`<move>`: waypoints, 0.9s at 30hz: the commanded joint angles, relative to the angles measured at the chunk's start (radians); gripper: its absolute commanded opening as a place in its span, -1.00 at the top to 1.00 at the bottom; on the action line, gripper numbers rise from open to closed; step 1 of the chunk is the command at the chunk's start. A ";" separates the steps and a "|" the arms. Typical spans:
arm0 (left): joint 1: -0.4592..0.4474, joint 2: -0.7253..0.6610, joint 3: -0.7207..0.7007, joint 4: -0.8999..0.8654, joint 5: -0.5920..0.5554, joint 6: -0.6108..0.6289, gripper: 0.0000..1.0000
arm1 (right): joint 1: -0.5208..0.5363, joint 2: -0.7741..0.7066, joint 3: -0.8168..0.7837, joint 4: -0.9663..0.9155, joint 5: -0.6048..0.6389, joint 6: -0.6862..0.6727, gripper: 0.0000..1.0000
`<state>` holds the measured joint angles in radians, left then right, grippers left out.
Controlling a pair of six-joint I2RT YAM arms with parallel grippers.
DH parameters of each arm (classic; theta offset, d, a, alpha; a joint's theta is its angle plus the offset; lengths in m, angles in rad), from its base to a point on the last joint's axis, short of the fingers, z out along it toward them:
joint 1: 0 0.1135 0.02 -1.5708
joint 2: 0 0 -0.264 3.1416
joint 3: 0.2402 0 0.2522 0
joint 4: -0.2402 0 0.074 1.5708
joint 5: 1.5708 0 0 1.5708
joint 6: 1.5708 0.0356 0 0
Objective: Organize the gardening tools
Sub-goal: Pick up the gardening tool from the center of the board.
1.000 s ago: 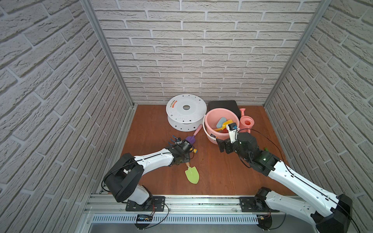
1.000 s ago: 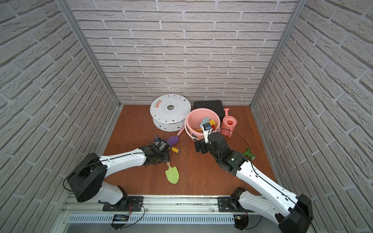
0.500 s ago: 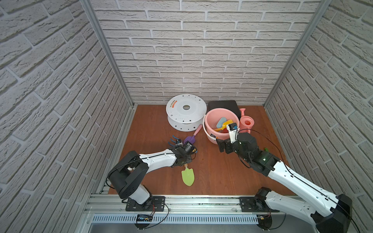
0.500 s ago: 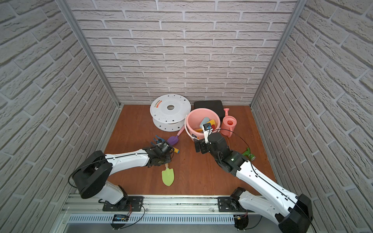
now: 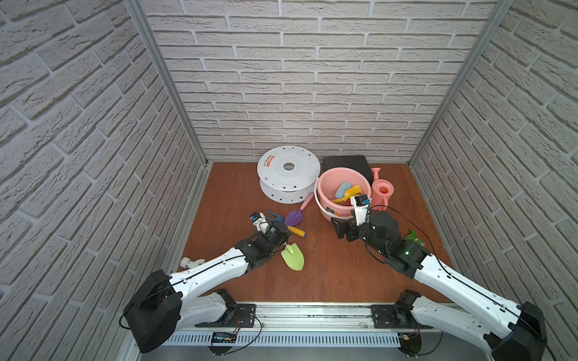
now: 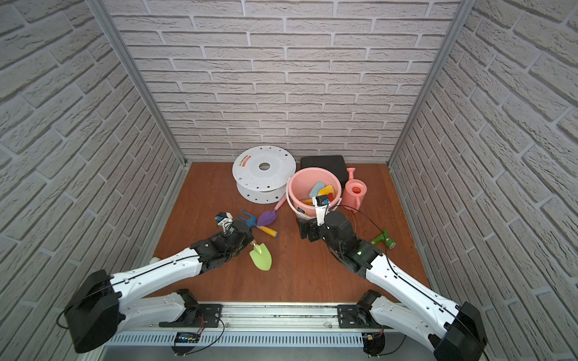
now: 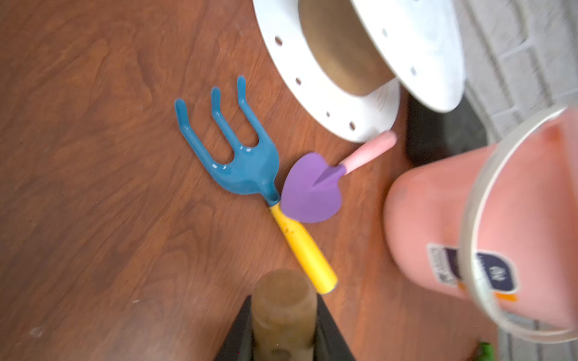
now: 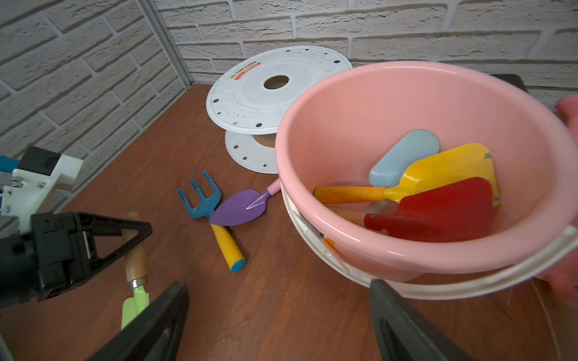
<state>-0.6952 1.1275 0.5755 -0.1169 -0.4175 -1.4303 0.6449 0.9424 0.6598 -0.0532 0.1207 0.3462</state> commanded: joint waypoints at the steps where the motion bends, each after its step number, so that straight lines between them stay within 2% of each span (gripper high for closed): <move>1: 0.017 -0.028 -0.020 0.201 -0.106 -0.111 0.93 | 0.004 0.019 -0.030 0.184 -0.132 0.070 -0.67; 4: 0.022 -0.013 -0.012 0.281 -0.121 -0.154 0.95 | 0.032 0.069 -0.036 0.265 -0.164 0.122 -0.53; 10: 0.035 0.039 -0.004 0.441 -0.078 -0.234 0.96 | 0.124 0.217 -0.153 0.630 -0.122 0.227 -0.31; 13: 0.051 0.037 -0.007 0.485 -0.062 -0.265 0.97 | 0.151 0.281 -0.173 0.733 -0.110 0.250 -0.28; 19: 0.067 0.004 -0.005 0.503 -0.071 -0.268 0.99 | 0.182 0.345 -0.179 0.822 -0.084 0.265 -0.17; 27: 0.072 0.000 -0.040 0.541 -0.045 -0.292 1.00 | 0.191 0.415 -0.159 0.882 -0.061 0.273 0.10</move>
<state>-0.6308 1.1416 0.5606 0.3412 -0.4744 -1.7061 0.8280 1.3403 0.4786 0.7433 0.0444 0.6098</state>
